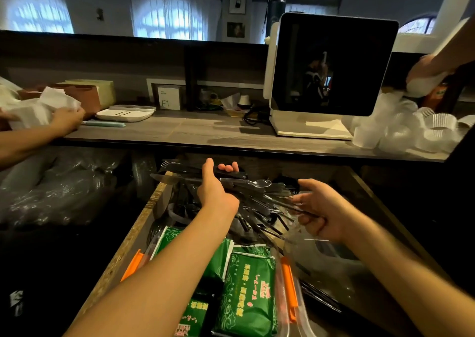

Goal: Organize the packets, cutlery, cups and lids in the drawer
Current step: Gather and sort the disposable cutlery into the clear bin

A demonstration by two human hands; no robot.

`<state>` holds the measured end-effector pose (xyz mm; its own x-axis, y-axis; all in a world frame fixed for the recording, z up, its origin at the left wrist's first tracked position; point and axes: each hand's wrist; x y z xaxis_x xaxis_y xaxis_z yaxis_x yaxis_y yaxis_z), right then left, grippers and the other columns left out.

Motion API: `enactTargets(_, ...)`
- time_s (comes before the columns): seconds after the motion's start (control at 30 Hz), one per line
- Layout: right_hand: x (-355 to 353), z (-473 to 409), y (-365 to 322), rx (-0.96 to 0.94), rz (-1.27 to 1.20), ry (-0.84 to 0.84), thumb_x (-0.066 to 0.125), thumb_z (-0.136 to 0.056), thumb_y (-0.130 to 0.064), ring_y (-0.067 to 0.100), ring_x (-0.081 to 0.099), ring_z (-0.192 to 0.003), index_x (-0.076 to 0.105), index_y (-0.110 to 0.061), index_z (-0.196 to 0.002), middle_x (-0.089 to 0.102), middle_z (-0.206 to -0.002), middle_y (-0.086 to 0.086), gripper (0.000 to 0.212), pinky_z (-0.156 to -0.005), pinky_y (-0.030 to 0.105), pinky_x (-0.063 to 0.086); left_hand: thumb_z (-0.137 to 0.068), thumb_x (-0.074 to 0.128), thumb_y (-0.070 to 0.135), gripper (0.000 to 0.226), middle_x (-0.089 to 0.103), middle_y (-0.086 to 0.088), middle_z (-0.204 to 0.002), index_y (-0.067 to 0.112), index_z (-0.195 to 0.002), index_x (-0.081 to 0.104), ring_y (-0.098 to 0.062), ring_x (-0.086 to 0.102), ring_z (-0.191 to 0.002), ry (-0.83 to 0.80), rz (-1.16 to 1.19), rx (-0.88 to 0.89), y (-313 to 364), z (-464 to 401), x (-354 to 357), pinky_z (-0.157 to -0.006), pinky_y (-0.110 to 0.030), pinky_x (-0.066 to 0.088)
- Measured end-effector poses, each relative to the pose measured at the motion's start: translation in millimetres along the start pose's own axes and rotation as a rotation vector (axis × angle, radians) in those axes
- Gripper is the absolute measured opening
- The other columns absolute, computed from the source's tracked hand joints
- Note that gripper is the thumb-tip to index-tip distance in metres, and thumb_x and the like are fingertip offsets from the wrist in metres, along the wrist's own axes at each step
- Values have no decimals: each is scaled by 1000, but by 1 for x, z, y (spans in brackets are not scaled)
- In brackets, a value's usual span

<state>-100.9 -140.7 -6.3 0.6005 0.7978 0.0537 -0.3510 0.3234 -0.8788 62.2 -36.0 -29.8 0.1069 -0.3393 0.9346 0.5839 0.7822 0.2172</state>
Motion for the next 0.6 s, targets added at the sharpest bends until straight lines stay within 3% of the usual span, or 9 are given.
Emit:
enactTargets(0.07, 4, -6, 5, -101, -90, 130, 37, -99, -44, 11, 33, -51, 56, -11, -83, 48, -62, 2, 41, -34, 16, 21, -91, 73, 24, 23, 58, 0, -65, 9, -84, 57, -15, 59, -57, 8, -7, -4, -3, 3, 0, -71, -38, 61)
enactTargets(0.2, 24, -11, 22, -288, -180, 329, 43, -99, -34, 14, 45, -70, 59, -17, -82, 50, -75, 2, 29, -63, 29, 35, -91, 73, 25, 23, 59, 0, -66, 9, -84, 58, -14, 59, -56, -8, -34, -12, -8, 8, 0, -72, -36, 62)
enactTargets(0.27, 32, -9, 27, -323, -222, 375, 45, -98, -34, 17, 50, -84, 58, -18, -80, 56, -84, 3, 27, -70, 32, 38, -90, 74, 25, 22, 59, 0, -64, 9, -85, 58, -13, 59, -55, -11, -37, -8, -8, 9, 2, -70, -35, 61)
enactTargets(0.33, 34, -7, 26, -353, -254, 386, 45, -98, -33, 17, 53, -86, 60, -16, -78, 60, -84, 2, 31, -68, 32, 39, -89, 74, 23, 21, 60, 0, -62, 10, -86, 58, -13, 57, -53, -14, -39, -3, -7, 10, 4, -68, -34, 60)
enactTargets(0.47, 34, -9, 26, -408, -321, 347, 46, -97, -34, 22, 61, -89, 70, -12, -81, 70, -83, 5, 36, -87, 37, 43, -89, 73, 16, 19, 58, -2, -65, 9, -81, 57, -15, 57, -59, -6, -105, 1, -9, 11, 2, -71, -34, 59)
enactTargets(0.6, 44, -9, 31, -394, -340, 302, 50, -94, -32, 28, 66, -89, 74, -10, -85, 75, -87, 11, 34, -87, 40, 49, -88, 73, 16, 19, 58, -2, -70, 9, -77, 58, -18, 59, -68, 12, -190, -30, -16, 9, -1, -65, -32, 59)
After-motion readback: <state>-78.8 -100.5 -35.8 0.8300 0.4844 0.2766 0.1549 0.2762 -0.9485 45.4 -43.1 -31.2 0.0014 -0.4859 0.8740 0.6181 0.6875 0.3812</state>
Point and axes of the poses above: each hand's wrist, its own z-axis away from the middle knuckle, its own x-axis out of the palm, y = z × x
